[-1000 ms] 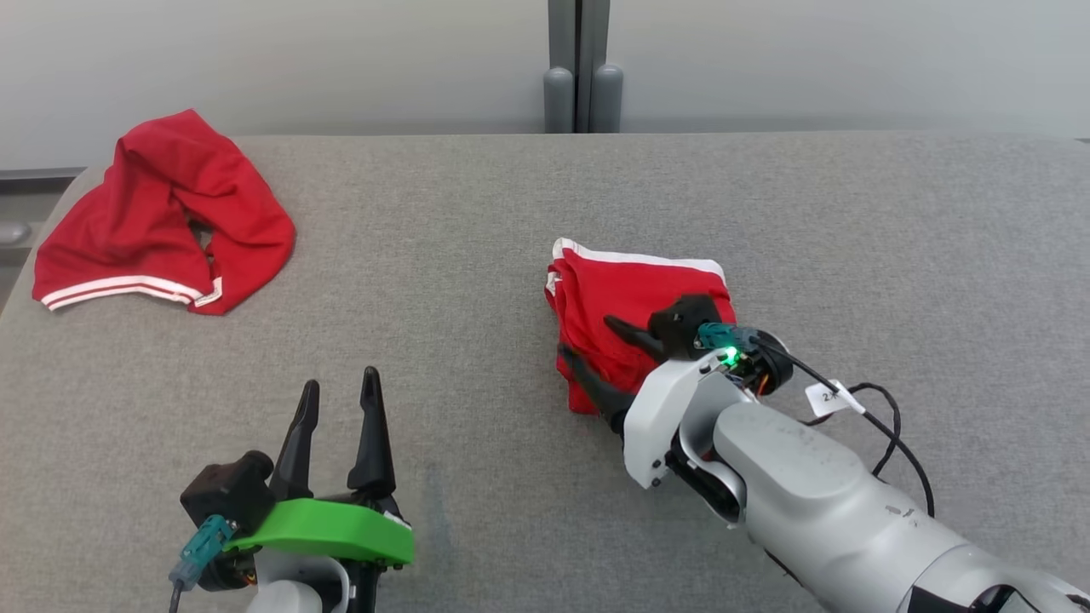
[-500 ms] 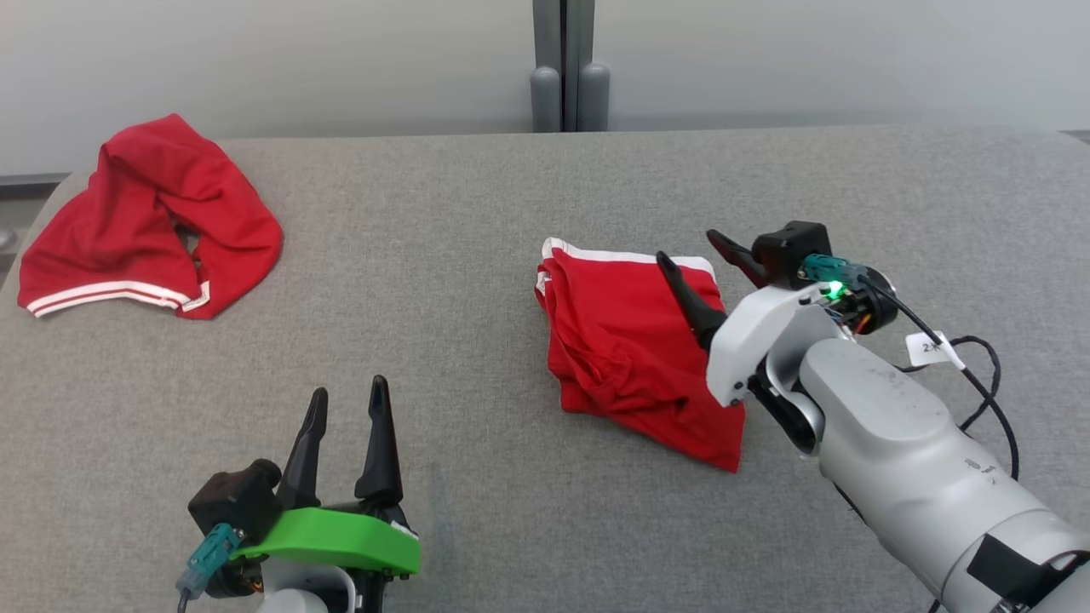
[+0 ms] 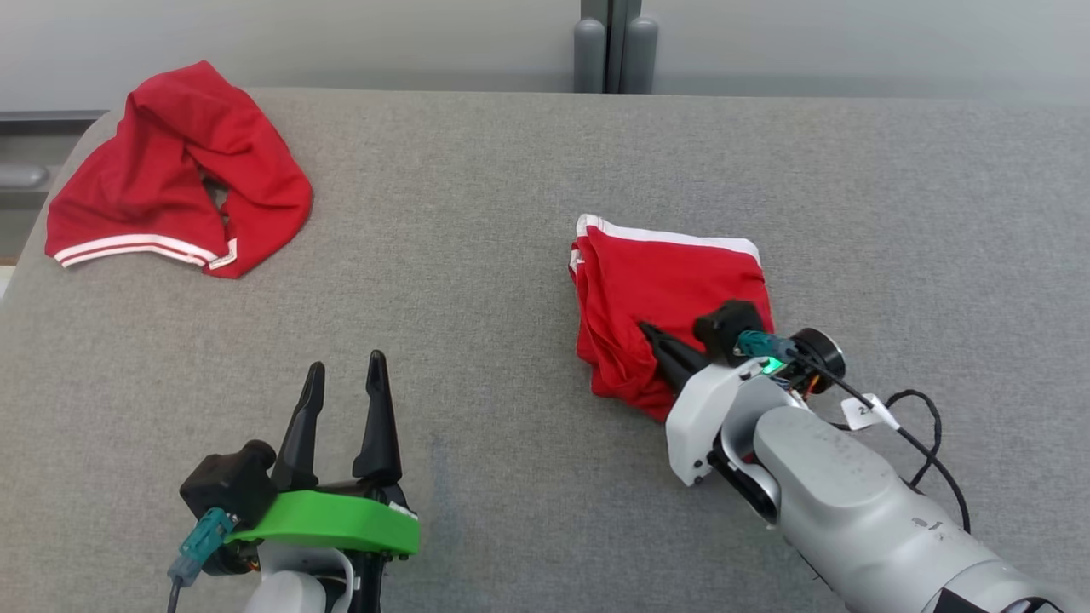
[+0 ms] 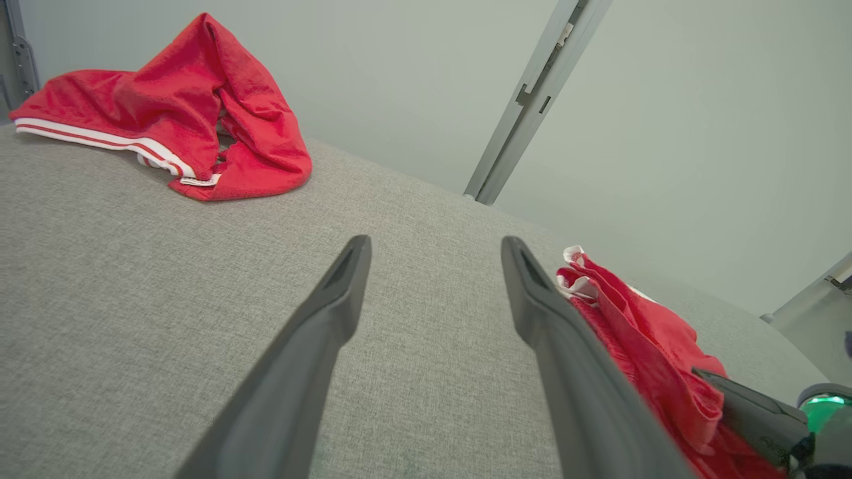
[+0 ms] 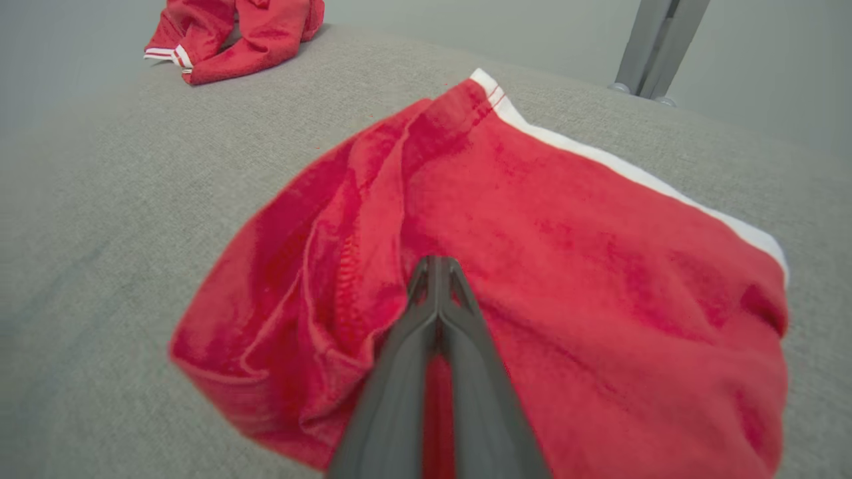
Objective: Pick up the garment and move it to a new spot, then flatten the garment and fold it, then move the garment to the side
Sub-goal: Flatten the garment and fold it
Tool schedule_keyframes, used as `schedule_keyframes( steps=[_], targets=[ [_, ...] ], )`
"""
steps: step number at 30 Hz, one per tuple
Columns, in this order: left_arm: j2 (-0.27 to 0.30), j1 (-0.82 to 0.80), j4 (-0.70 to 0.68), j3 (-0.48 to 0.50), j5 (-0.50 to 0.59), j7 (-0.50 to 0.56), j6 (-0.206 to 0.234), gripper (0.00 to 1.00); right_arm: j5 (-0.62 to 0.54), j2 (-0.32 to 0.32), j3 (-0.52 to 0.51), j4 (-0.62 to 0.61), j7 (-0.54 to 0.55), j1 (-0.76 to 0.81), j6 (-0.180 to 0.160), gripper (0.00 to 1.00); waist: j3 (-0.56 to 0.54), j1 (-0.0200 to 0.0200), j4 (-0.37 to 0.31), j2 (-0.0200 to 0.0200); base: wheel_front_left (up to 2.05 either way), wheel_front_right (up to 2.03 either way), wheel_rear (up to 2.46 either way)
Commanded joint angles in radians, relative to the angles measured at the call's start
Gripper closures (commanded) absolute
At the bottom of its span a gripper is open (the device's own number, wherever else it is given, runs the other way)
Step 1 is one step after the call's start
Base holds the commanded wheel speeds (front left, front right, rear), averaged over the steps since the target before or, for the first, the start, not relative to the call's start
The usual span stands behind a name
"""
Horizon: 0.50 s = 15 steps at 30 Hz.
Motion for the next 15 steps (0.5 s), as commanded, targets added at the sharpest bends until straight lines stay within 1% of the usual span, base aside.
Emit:
schedule_keyframes(
  steps=[1, 6, 11, 15],
  targets=[
    [0.002, -0.01, -0.004, 0.003, 0.008, -0.001, -0.003, 0.0, -0.011, 0.001, 0.011, -0.008, -0.005, 0.004, -0.001, 1.0, 0.008, 0.0, 0.009, 0.0, 0.0, 0.0, 0.0],
    [0.002, -0.015, 0.001, 0.001, 0.007, -0.001, -0.006, 0.0, -0.027, 0.017, 0.073, -0.02, -0.004, -0.016, -0.001, 1.0, 0.019, 0.0, 0.021, 0.0, 0.0, 0.0, 0.0],
    [0.002, -0.024, 0.004, -0.002, 0.0, -0.001, -0.005, 0.0, -0.014, 0.022, 0.126, -0.031, -0.004, -0.028, -0.001, 1.0, 0.03, 0.0, 0.03, 0.0, 0.0, 0.0, 0.0],
    [0.002, -0.028, 0.007, -0.004, -0.005, -0.001, -0.003, 0.0, 0.002, 0.022, 0.179, -0.016, -0.005, -0.03, -0.001, 1.0, 0.037, 0.0, 0.031, 0.0, 0.0, 0.0, 0.0]
  ],
)
